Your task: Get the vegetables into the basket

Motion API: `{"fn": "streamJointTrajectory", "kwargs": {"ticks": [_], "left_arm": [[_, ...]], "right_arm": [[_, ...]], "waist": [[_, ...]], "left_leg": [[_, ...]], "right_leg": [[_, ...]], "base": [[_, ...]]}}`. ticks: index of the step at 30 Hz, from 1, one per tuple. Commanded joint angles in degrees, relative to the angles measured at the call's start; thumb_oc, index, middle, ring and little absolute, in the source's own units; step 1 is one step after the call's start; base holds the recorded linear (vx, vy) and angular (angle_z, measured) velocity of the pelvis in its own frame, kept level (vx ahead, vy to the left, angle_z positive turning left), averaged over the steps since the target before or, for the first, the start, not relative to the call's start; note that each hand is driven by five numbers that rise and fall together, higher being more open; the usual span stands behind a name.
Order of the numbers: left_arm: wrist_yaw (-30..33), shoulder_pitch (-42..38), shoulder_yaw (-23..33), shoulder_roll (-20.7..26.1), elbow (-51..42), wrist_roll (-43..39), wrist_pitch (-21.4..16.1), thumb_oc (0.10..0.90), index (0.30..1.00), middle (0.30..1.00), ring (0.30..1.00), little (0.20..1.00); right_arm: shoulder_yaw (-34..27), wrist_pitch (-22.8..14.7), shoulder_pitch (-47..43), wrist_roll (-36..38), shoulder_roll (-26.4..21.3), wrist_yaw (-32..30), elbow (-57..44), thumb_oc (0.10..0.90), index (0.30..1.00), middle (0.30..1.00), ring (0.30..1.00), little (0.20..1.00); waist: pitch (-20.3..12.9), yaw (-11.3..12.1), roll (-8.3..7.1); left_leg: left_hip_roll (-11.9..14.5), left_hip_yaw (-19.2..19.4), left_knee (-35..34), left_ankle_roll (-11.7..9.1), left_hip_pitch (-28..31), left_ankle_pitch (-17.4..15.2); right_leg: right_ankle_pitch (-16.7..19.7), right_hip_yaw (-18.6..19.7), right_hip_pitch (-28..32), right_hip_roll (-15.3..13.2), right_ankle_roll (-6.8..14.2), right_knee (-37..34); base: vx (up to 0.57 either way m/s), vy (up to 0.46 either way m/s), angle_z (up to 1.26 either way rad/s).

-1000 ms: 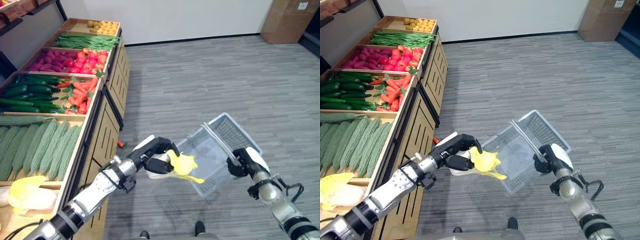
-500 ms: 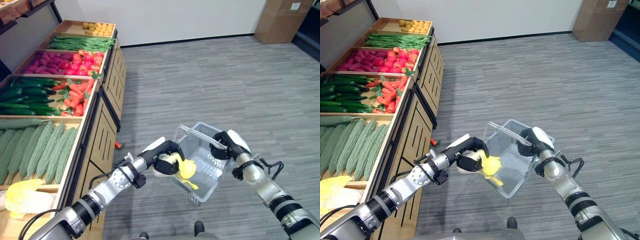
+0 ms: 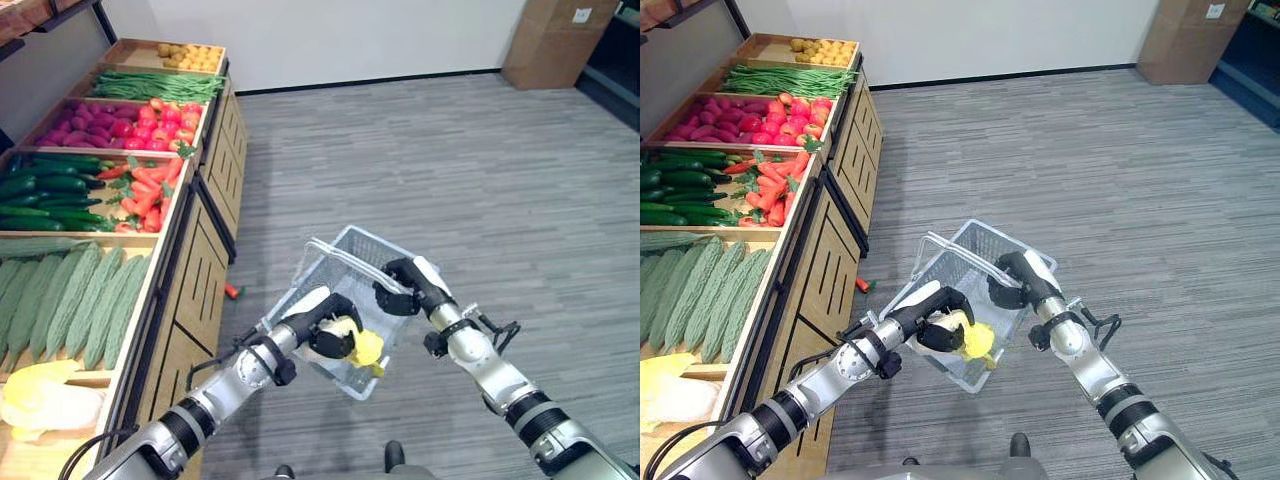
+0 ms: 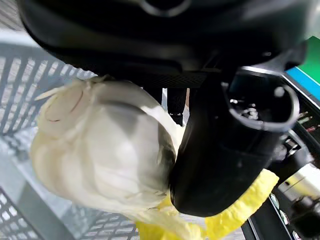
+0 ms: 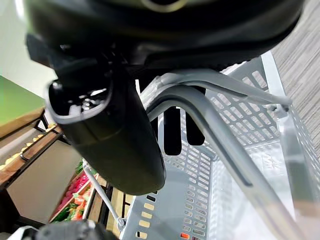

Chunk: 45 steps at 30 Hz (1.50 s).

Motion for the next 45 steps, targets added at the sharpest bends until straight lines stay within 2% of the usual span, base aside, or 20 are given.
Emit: {"fn": "streamJointTrajectory", "kwargs": {"ticks": [1, 7, 14, 18, 20, 21, 22, 23, 24, 26, 32, 34, 35, 37, 38, 40, 41, 45], "left_arm": [[3.83, -5.19, 1.63, -2.17, 3.72, 3.44, -3.33, 0.900, 1.000, 1.000, 1.000, 1.000], [5.91, -4.14, 3.38, -3.14, 6.07, 5.92, -2.64, 0.900, 1.000, 1.000, 1.000, 1.000], [7.93, -2.65, 6.21, -1.82, 1.77, 6.13, -2.64, 0.900, 1.000, 1.000, 1.000, 1.000], [4.32, 4.92, 11.57, 2.21, -12.20, -6.32, -3.87, 0.900, 1.000, 1.000, 1.000, 1.000], [0.10, 12.79, 16.72, 5.13, -18.63, -16.70, -3.88, 0.900, 1.000, 1.000, 1.000, 1.000], [-1.04, 15.04, 17.92, 5.92, -19.56, -19.15, -3.45, 0.900, 1.000, 1.000, 1.000, 1.000], [-3.18, 20.74, 20.94, 7.98, -19.75, -21.16, -3.00, 0.900, 1.000, 1.000, 1.000, 1.000], [-3.22, 20.86, 21.00, 8.03, -19.81, -21.19, -3.00, 0.900, 1.000, 1.000, 1.000, 1.000], [-3.61, 24.16, 22.43, 8.10, -17.04, -21.65, -1.99, 0.900, 1.000, 1.000, 1.000, 1.000], [-3.99, 25.10, 23.10, 8.44, -16.03, -20.36, -1.98, 0.900, 1.000, 1.000, 1.000, 1.000], [-3.24, 24.98, 21.22, 8.51, 3.06, -1.69, -1.75, 0.900, 1.000, 1.000, 1.000, 1.000], [-1.21, 23.31, 20.18, 4.93, 19.76, 7.19, -0.38, 0.900, 1.000, 1.000, 1.000, 1.000], [-0.86, 22.92, 20.00, 4.51, 20.47, 7.43, -0.70, 0.900, 1.000, 1.000, 1.000, 1.000], [0.70, 20.92, 20.22, 0.79, 31.37, 11.14, 0.70, 0.900, 1.000, 1.000, 1.000, 1.000], [2.75, 19.55, 21.38, -1.27, 38.59, 13.82, 2.11, 0.900, 1.000, 1.000, 1.000, 1.000], [5.18, 18.36, 23.55, -3.33, 45.51, 15.92, 3.65, 0.900, 1.000, 1.000, 1.000, 1.000], [7.32, 17.95, 27.56, -5.14, 51.23, 15.69, 5.63, 0.900, 1.000, 1.000, 1.000, 1.000], [8.45, 19.36, 31.72, -7.35, 54.01, 14.12, 6.50, 0.900, 1.000, 1.000, 1.000, 1.000]], "right_arm": [[-5.11, -8.76, -5.31, 5.24, 1.46, -2.95, -7.81, 0.400, 0.300, 0.300, 0.300, 0.300], [-5.78, -8.44, -3.40, 5.56, 1.32, -2.66, -8.57, 0.400, 0.300, 0.300, 0.300, 0.300], [-7.27, -7.70, -0.50, 3.63, 1.16, -3.04, -6.80, 0.400, 0.300, 0.300, 0.300, 0.300], [-12.88, -5.87, 4.24, -0.76, 0.01, -5.04, -3.44, 0.400, 0.300, 0.300, 0.300, 0.300], [-17.74, -5.15, 7.70, -1.91, -0.35, -5.88, -1.30, 0.400, 0.300, 0.300, 0.300, 0.300], [-18.78, -5.18, 8.40, -1.00, -0.09, -5.90, 0.00, 0.400, 0.300, 0.300, 0.300, 0.300], [-21.34, -4.99, 10.18, -0.60, -0.06, -5.95, 3.01, 0.400, 0.300, 0.300, 0.300, 0.300], [-21.28, -5.02, 10.20, -0.60, -0.03, -5.95, 3.04, 0.400, 0.300, 0.300, 0.300, 0.300], [-22.22, -4.74, 11.48, -0.83, -0.21, -5.75, 5.16, 0.400, 0.300, 0.300, 0.300, 0.300], [-22.51, -4.68, 12.14, -1.35, -0.42, -5.68, 5.84, 0.400, 0.300, 0.300, 0.300, 0.300], [-24.41, -5.01, 14.76, -0.85, -0.99, -4.87, 12.34, 0.400, 0.300, 0.300, 0.300, 0.300], [-24.52, -5.12, 15.73, -1.06, -0.74, -4.94, 15.70, 0.400, 0.300, 0.300, 0.300, 0.300], [-24.54, -5.18, 15.65, -1.04, -0.86, -4.96, 15.79, 0.400, 0.300, 0.300, 0.300, 0.300], [-24.45, -5.15, 15.94, -0.76, -0.86, -4.87, 17.61, 0.400, 0.300, 0.300, 0.300, 0.300], [-24.49, -4.93, 16.23, -0.92, -0.77, -4.92, 17.79, 0.400, 0.300, 0.300, 0.300, 0.300], [-24.50, -4.77, 16.74, -1.81, -0.73, -5.48, 19.02, 0.400, 0.300, 0.300, 0.300, 0.300], [-24.43, -4.39, 17.17, -2.78, -0.80, -5.90, 20.77, 0.400, 0.300, 0.300, 0.300, 0.300], [-24.59, -3.52, 18.67, -3.00, -0.41, -5.54, 22.38, 0.400, 0.300, 0.300, 0.300, 0.300]], "waist": [[-5.01, -0.25, -3.00], [-5.36, -0.15, -3.18], [-5.44, 0.27, -3.35], [-5.13, 1.07, -3.36], [-4.76, 1.60, -3.19], [-4.70, 1.66, -3.17], [-4.35, 2.09, -3.06], [-4.41, 2.05, -3.09], [-4.10, 2.33, -3.04], [-4.06, 2.33, -3.03], [-3.61, 2.32, -3.22], [-3.33, 1.96, -3.40], [-3.29, 1.99, -3.28], [-3.16, 1.64, -3.22], [-3.09, 1.36, -3.21], [-3.03, 1.10, -3.25], [-2.93, 1.01, -3.25], [-2.39, 0.85, -3.27]], "left_leg": [[0.02, -2.61, 0.06, -0.42, -1.55, -1.31], [-0.01, -2.67, 0.06, -0.46, -1.65, -1.23], [-0.22, -3.25, 0.06, -0.44, -2.06, -1.08], [-0.52, -4.25, 0.06, -0.24, -2.61, -0.95], [-0.59, -4.81, 0.06, -0.10, -2.71, -0.89], [-0.63, -4.95, 0.06, -0.08, -2.78, -0.83], [-0.76, -5.27, 0.06, -0.04, -2.98, -0.65], [-0.75, -5.27, 0.06, -0.04, -2.98, -0.66], [-0.76, -5.41, 0.06, -0.03, -3.08, -0.47], [-0.75, -5.52, 0.06, -0.04, -3.15, -0.43], [-0.74, -5.62, 0.06, -0.18, -3.37, -0.30], [-0.61, -5.35, 0.06, -0.27, -3.58, -0.16], [-0.61, -5.35, 0.06, -0.27, -3.59, -0.18], [-0.51, -5.08, 0.06, -0.34, -3.57, -0.15], [-0.44, -4.90, 0.06, -0.39, -3.53, -0.13], [-0.32, -4.61, 0.06, -0.47, -3.42, -0.18], [-0.13, -4.35, 0.06, -0.62, -3.26, -0.18], [0.45, -4.00, 0.06, -0.93, -2.94, -0.01]], "right_leg": [[-3.69, -2.89, 2.60, -1.54, 2.43, 0.00], [-3.67, -3.04, 2.61, -1.62, 2.40, 0.00], [-3.66, -3.60, 2.63, -1.75, 2.36, 0.00], [-3.56, -4.37, 2.73, -1.92, 2.36, 0.00], [-3.51, -4.79, 2.79, -2.01, 2.32, 0.00], [-3.49, -4.92, 2.80, -2.03, 2.30, 0.00], [-3.54, -5.14, 2.83, -2.07, 2.36, 0.00], [-3.55, -5.14, 2.83, -2.07, 2.36, 0.00], [-3.40, -5.19, 2.68, -2.08, 2.36, 0.00], [-3.43, -5.22, 2.69, -2.06, 2.36, 0.00], [-3.56, -5.34, 2.53, -1.96, 2.46, 0.00], [-3.44, -5.08, 2.12, -1.85, 2.45, 0.00], [-3.46, -5.08, 2.11, -1.85, 2.45, 0.00], [-3.40, -4.84, 1.93, -1.72, 2.37, 0.00], [-3.38, -4.64, 1.83, -1.65, 2.29, 0.00], [-3.37, -4.23, 1.71, -1.54, 2.21, 0.00], [-3.37, -4.05, 1.60, -1.39, 2.09, 0.00], [-3.60, -3.68, 1.59, -0.87, 1.63, 0.00]], "base": [[0.00, 0.000, 0.00], [0.00, 0.000, 0.00], [0.00, -0.001, 0.01], [-0.01, -0.006, 0.05], [0.00, 0.000, 0.11], [-0.01, 0.001, 0.08], [0.00, 0.000, 0.00], [0.00, 0.000, 0.00], [0.00, 0.000, 0.00], [0.00, 0.000, 0.00], [-0.01, -0.004, 0.03], [0.00, 0.000, 0.00], [0.00, 0.000, 0.00], [0.00, 0.000, 0.00], [0.00, 0.000, 0.00], [0.01, -0.005, -0.03], [0.01, -0.009, -0.11], [0.02, -0.031, -0.05]]}}
